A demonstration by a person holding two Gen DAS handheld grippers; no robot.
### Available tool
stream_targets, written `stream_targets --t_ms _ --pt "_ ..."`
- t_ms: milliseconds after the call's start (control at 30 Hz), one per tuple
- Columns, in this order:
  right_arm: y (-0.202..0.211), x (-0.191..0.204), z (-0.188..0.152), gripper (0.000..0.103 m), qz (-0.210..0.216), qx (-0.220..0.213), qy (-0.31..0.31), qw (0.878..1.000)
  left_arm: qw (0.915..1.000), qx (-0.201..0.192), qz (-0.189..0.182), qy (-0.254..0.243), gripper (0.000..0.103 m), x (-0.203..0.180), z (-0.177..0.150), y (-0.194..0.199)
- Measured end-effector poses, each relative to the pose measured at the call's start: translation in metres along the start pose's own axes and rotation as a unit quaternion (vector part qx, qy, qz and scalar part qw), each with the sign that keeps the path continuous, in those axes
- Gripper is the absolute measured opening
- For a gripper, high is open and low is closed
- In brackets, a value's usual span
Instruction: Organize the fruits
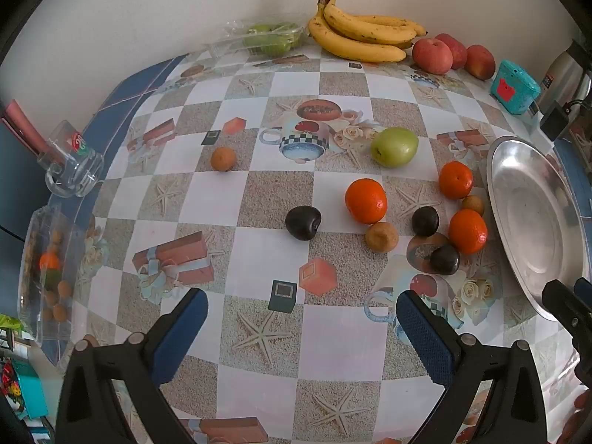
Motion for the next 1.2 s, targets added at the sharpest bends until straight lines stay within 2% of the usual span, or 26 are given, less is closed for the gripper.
stream_targets --t_ms 567,833,967,1067,1100,1200 --pt "0.0 0.0 0.001 0.097 0.001 0.0 0.0 1.0 1.0 0.002 0.0 0.0 0.103 0.0 0.0 0.0" --pt "0.0 0.002 0.001 0.097 0.006 0.0 -0.001 1.0 0.9999 0.015 0.003 -0.006 0.103 0.002 -0.001 -0.002" --pt "0.0 0.009 0.009 0.097 0.025 -0.012 -0.008 1.0 0.9998 0.012 0.017 -0.001 0.103 0.004 0.013 -0.001" --pt "0.006 0.018 0.021 0.097 0.049 -0.03 -0.024 0.998 0.9991 0.007 0.042 0.001 0.103 0.01 0.027 0.005" --pt "0.007 0.021 0.025 0.097 0.052 -0.035 -0.025 0.998 0.9986 0.001 0.052 0.002 0.103 0.012 0.033 0.006" --pt "0.005 0.03 0.033 0.097 0.035 -0.04 -0.009 0.999 0.9984 -0.011 0.048 0.026 0.103 0.014 0.047 0.005"
Point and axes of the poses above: each gripper's, at about its wrist camera, not at the fingertips, and y roughly against the way its jaws point, x to its left, z to its top, the point moved 9 cm from there along -y, roughly the way its jaws point, and after that the axes turned 6 degrees about -x, right-handed, at the moved point
